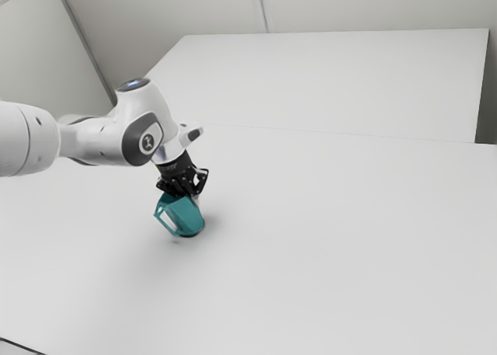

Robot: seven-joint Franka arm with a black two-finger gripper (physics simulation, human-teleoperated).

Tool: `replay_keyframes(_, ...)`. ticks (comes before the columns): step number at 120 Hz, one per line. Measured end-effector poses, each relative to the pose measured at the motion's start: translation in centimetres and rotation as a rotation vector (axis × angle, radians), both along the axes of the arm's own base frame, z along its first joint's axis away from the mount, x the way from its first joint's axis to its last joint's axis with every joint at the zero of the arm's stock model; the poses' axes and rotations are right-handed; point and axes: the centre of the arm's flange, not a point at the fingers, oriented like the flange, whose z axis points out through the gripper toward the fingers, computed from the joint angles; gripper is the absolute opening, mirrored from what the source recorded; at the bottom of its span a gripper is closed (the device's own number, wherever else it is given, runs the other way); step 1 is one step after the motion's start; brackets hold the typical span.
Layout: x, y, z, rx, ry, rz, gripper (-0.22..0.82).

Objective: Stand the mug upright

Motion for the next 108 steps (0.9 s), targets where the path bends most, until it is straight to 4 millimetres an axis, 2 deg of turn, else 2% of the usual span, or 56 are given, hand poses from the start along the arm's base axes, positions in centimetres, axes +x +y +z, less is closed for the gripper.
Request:
replay_keyframes(8, 0.1, 0.0, 0.2, 0.0, -0.003, 0.011, -0.04)
replay_keyframes(19, 0.1, -0.2, 1.6, 0.006, -0.025, 0.019, 0.16)
replay_keyframes(30, -0.2, -1.0, 4.1, 0.017, -0.06, 0.012, 0.32)
replay_keyframes(42, -0.3, -2.2, 7.6, 0.031, -0.11, -0.004, 0.43)
replay_keyframes(57, -0.1, -3.9, 10.5, 0.037, -0.123, -0.029, 0.51)
replay_keyframes(76, 0.4, -5.7, 14.2, 0.043, -0.121, -0.059, 0.56)
replay_keyframes(85, 0.8, -6.2, 16.5, 0.078, -0.134, -0.097, 0.57)
replay_keyframes(108, 0.9, -6.5, 20.9, 0.144, -0.156, -0.169, 0.59)
